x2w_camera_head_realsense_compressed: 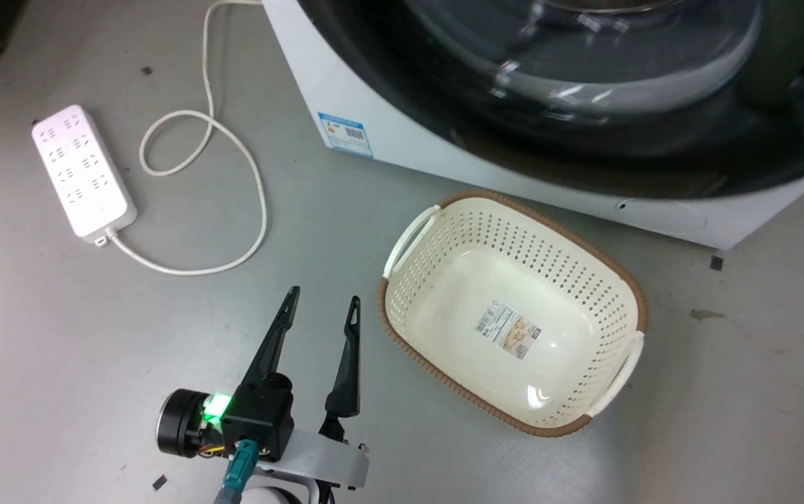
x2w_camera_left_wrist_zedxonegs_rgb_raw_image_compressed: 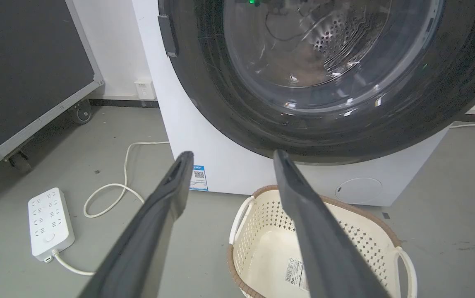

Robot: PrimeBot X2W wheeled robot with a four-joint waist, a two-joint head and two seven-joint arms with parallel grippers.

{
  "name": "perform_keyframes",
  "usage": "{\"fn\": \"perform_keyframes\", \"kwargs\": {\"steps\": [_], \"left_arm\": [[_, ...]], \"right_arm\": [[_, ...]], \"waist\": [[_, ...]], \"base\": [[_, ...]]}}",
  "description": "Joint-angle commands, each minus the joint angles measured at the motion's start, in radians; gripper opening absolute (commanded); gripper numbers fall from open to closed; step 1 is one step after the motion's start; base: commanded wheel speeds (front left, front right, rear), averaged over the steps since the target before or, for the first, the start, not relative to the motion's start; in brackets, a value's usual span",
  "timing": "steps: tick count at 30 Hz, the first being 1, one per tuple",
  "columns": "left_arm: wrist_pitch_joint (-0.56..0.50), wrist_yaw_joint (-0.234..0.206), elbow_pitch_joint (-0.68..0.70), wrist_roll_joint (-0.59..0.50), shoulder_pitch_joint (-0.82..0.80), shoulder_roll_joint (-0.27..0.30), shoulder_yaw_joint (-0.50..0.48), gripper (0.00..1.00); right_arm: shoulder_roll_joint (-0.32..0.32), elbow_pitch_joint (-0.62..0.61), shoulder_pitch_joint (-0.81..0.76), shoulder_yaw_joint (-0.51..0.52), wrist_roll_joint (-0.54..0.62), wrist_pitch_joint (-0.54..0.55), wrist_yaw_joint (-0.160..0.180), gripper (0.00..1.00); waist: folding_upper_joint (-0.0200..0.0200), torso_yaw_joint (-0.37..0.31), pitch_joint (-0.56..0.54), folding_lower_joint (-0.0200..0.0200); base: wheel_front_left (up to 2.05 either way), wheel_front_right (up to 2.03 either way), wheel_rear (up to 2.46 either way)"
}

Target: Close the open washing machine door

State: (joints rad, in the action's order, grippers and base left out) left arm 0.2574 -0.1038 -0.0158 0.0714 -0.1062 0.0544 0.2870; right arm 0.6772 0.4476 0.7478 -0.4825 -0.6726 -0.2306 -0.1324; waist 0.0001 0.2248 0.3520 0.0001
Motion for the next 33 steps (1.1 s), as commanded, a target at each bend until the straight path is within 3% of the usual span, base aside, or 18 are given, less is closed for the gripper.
{"fn": "perform_keyframes", "kwargs": {"steps": [1,6,15,16,17,18,23,33], "left_arm": [[0.004,-0.007,0.003,0.005,-0.017,-0.001,0.005,1.00],[0.004,-0.015,0.002,0.008,-0.026,-0.002,0.014,1.00],[0.004,-0.016,-0.009,0.016,-0.020,-0.003,0.008,1.00],[0.004,-0.011,-0.014,0.016,-0.016,-0.003,0.001,1.00],[0.004,-0.009,-0.017,0.017,-0.013,-0.003,-0.003,1.00],[0.004,-0.001,-0.024,0.018,-0.007,0.001,-0.012,1.00],[0.004,0.016,-0.037,0.022,0.001,0.013,-0.032,1.00],[0.004,0.044,-0.059,0.045,0.076,0.045,-0.100,1.00]], "right_arm": [[0.011,0.050,0.056,0.013,-0.010,0.004,0.002,0.00],[-0.020,0.220,0.168,0.046,-0.028,0.012,0.002,0.00],[-0.074,0.337,0.193,0.009,-0.018,-0.016,0.002,0.00],[-0.082,0.330,0.177,-0.003,-0.010,-0.023,0.002,0.42],[-0.088,0.322,0.162,-0.011,-0.006,-0.026,0.002,0.95],[-0.089,0.297,0.130,-0.037,0.021,-0.029,0.002,1.00],[-0.105,0.239,0.048,0.009,0.065,-0.031,0.002,1.00],[-0.268,0.005,-0.264,0.279,0.306,-0.031,0.002,1.00]], "waist": [[-0.0001,0.012,0.013,-0.0001],[-0.0001,0.025,0.022,-0.0001],[-0.0001,0.008,-0.033,-0.0001],[-0.0001,-0.004,-0.060,-0.0001],[-0.0001,-0.012,-0.076,-0.0001],[-0.0001,-0.029,-0.105,-0.0001],[-0.0001,-0.070,-0.174,-0.0001],[-0.0001,-0.201,-0.324,-0.0001]], "base": [[0.00,0.00,0.00],[0.00,0.00,0.00],[0.00,0.00,0.00],[0.00,0.00,0.00],[0.00,0.00,0.00],[0.00,0.00,0.00],[0.00,0.00,0.00],[0.00,0.00,0.00]]}}
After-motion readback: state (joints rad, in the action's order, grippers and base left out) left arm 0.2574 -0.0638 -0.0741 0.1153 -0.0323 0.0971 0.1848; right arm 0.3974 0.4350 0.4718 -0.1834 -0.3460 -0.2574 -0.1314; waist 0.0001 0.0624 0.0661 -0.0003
